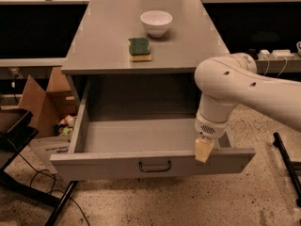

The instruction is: Open top drawer

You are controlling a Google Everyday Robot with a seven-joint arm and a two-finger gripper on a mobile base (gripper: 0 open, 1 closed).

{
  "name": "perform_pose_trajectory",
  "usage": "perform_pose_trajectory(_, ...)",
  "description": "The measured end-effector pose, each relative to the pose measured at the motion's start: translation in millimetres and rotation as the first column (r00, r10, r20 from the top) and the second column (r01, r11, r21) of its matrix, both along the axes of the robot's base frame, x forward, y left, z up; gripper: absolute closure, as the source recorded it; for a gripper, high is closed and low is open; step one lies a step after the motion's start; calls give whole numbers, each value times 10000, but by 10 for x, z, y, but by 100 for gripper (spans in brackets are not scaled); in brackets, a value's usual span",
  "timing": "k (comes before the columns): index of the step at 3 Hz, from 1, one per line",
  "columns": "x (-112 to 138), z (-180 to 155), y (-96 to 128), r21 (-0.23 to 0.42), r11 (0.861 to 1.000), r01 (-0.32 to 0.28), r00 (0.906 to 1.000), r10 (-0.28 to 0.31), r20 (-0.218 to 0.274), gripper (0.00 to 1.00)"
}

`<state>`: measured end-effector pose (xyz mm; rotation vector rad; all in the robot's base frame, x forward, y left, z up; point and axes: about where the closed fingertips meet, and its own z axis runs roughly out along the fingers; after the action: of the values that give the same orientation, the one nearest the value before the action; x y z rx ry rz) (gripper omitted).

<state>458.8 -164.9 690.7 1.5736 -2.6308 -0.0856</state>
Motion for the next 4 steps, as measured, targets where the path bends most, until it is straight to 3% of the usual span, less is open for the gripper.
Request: perform_pose_trajectory(4, -194, -5, -36, -157, 9992, 380, 9988, -385, -305, 100)
